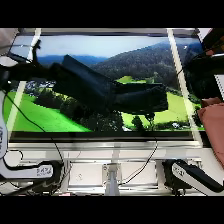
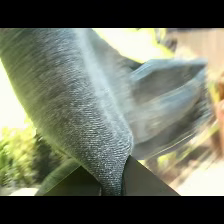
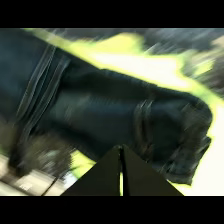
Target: Fold the clothes and pants, and hang the long-sleeved shirts on hangers.
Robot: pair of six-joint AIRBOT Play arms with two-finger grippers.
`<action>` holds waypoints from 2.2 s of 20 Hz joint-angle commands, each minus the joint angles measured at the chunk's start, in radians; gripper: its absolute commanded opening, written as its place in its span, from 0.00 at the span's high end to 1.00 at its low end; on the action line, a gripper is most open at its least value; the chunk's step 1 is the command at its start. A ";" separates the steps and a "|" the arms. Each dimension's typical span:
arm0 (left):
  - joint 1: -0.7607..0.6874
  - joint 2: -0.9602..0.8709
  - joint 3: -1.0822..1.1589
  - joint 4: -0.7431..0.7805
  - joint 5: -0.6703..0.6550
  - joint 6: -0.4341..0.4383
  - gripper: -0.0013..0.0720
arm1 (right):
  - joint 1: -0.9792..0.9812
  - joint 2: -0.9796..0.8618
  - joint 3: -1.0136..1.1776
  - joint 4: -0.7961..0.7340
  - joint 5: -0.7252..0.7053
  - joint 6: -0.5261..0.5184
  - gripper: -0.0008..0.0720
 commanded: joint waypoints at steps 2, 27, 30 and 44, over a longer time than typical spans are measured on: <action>-0.003 0.126 0.071 0.009 0.008 -0.123 0.95 | 0.126 -0.146 -0.190 0.197 -0.143 -0.037 0.92; -0.354 0.051 0.069 0.014 0.270 -0.137 0.95 | 0.553 -0.727 0.297 -0.161 -0.335 0.285 0.92; -0.475 -0.058 0.069 0.021 0.352 -0.137 0.95 | 0.369 -0.593 0.297 -0.254 -0.214 0.285 0.92; -0.762 -0.343 0.070 -0.296 0.555 -0.070 0.18 | -0.185 -0.067 0.297 -0.272 -0.200 0.210 0.92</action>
